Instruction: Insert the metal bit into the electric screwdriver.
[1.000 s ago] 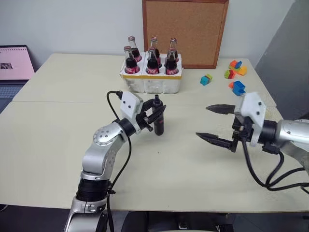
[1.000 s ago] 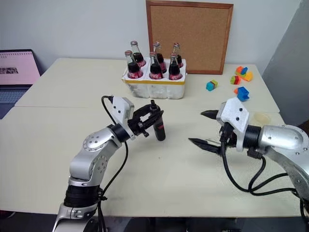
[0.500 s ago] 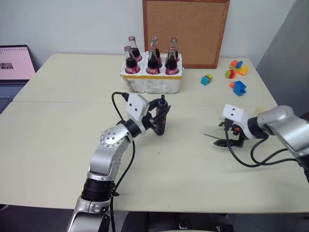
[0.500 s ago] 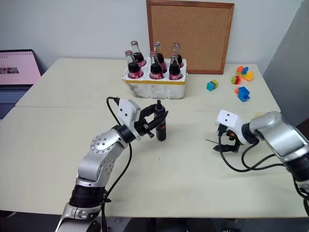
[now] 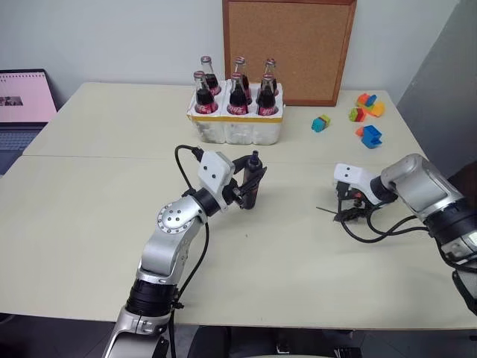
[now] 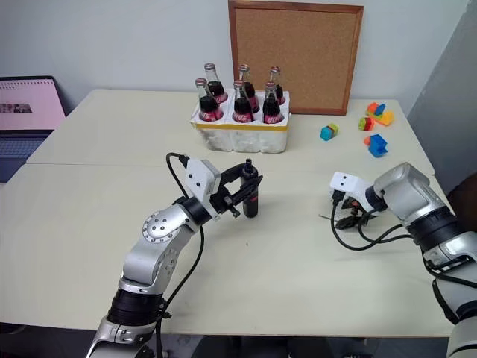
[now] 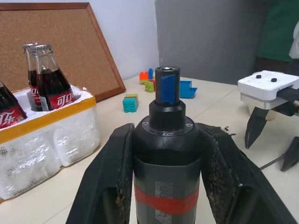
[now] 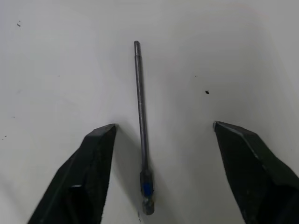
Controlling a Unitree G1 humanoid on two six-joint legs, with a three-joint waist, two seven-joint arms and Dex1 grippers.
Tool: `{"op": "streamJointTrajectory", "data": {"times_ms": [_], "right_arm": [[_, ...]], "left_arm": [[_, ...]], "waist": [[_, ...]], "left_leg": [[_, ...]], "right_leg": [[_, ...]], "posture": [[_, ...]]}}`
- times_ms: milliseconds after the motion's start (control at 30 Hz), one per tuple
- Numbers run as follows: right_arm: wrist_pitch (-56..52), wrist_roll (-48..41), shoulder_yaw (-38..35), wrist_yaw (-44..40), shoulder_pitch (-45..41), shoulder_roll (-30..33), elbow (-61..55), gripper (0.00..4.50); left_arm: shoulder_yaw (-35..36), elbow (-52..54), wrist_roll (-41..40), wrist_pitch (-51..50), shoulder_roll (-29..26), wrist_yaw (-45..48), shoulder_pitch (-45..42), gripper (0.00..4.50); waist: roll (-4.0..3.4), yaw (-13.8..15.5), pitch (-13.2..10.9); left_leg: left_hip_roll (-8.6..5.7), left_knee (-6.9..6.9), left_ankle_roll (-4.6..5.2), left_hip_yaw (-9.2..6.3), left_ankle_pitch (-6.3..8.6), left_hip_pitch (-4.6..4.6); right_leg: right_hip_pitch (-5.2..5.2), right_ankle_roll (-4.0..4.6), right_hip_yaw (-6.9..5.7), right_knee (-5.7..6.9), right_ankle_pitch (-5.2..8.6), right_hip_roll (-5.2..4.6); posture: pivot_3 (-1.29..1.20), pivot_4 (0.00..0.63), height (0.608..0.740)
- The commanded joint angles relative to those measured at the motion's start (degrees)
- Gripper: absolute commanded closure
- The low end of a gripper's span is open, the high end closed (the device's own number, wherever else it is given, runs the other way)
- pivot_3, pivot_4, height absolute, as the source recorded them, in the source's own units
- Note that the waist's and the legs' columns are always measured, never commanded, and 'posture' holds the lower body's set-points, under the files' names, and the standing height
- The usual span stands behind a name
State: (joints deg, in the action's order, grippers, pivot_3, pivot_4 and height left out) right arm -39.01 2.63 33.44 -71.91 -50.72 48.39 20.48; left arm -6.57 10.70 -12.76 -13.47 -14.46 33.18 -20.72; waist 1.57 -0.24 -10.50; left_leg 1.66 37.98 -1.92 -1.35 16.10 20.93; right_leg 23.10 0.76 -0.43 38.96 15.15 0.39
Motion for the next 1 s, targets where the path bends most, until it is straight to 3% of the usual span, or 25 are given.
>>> {"op": "streamJointTrajectory", "data": {"times_ms": [33,133,400,567,767,900,1000], "right_arm": [[0.49,1.84,-0.24,-2.3,-0.69,-0.56,0.09,2.16],[-0.4,2.18,-0.36,-3.87,-0.08,-0.51,-1.14,2.65],[-4.46,0.89,-2.59,-6.99,1.47,0.07,-6.15,4.49],[-7.97,-1.59,-6.53,-6.03,3.31,0.53,-9.86,4.5],[-12.97,-8.08,-17.41,-2.23,7.42,0.99,-19.79,4.5],[-20.26,-16.23,-31.68,2.65,12.9,-0.4,-32.36,4.5],[-25.12,-21.96,-41.12,7.7,15.64,-4.81,-40.41,4.5]], "left_arm": [[-1.63,-0.84,0.59,-1.61,-0.34,0.28,1.23,2.85],[-1.6,-1.17,0.75,-1.49,-0.35,0.2,0.87,2.85],[-1.85,-1.99,1.49,0.23,-0.44,0.55,-0.21,2.85],[-1.36,-3.63,2.21,2.39,-0.27,0.22,-1.67,2.85],[-0.65,-4.73,0.57,2.73,0.12,0.99,-4.15,2.85],[0.42,-3.45,-2.44,0.07,1.48,1.13,-7.18,2.85],[1.22,-2.35,-4.33,-1.98,2.57,0.9,-8.96,2.85]], "waist": [[0.0,0.01,0.0],[0.0,0.01,0.0],[-0.01,0.02,0.0],[-0.01,0.04,-0.01],[-0.02,0.06,-0.02],[-0.02,0.13,-0.04],[-0.01,0.18,-0.05]], "left_leg": [[0.0,0.0,0.0,-0.01,0.0,0.0],[0.01,-0.01,0.0,-0.04,0.0,0.01],[0.0,-0.01,0.0,-0.07,0.0,0.01],[0.0,-0.01,0.0,-0.08,0.0,0.03],[-0.01,-0.02,0.0,-0.07,0.0,0.08],[-0.01,-0.01,0.0,-0.07,0.0,0.2],[-0.01,0.01,-0.01,-0.13,0.0,0.36]], "right_leg": [[0.0,0.0,-0.01,0.0,0.0,0.0],[0.0,0.0,0.01,-0.02,0.01,0.0],[0.01,0.0,0.0,-0.02,0.01,-0.01],[0.02,0.0,0.01,-0.02,0.0,-0.01],[0.06,0.0,-0.02,-0.02,0.01,-0.01],[0.11,-0.01,-0.1,-0.03,0.01,0.01],[0.16,-0.01,-0.17,-0.09,0.01,0.01]], "posture": [[0.0,0.15,0.74],[0.0,0.15,0.74],[0.0,0.15,0.74],[0.0,0.15,0.74],[0.0,0.15,0.74],[0.0,0.15,0.74],[0.0,0.15,0.74]]}}
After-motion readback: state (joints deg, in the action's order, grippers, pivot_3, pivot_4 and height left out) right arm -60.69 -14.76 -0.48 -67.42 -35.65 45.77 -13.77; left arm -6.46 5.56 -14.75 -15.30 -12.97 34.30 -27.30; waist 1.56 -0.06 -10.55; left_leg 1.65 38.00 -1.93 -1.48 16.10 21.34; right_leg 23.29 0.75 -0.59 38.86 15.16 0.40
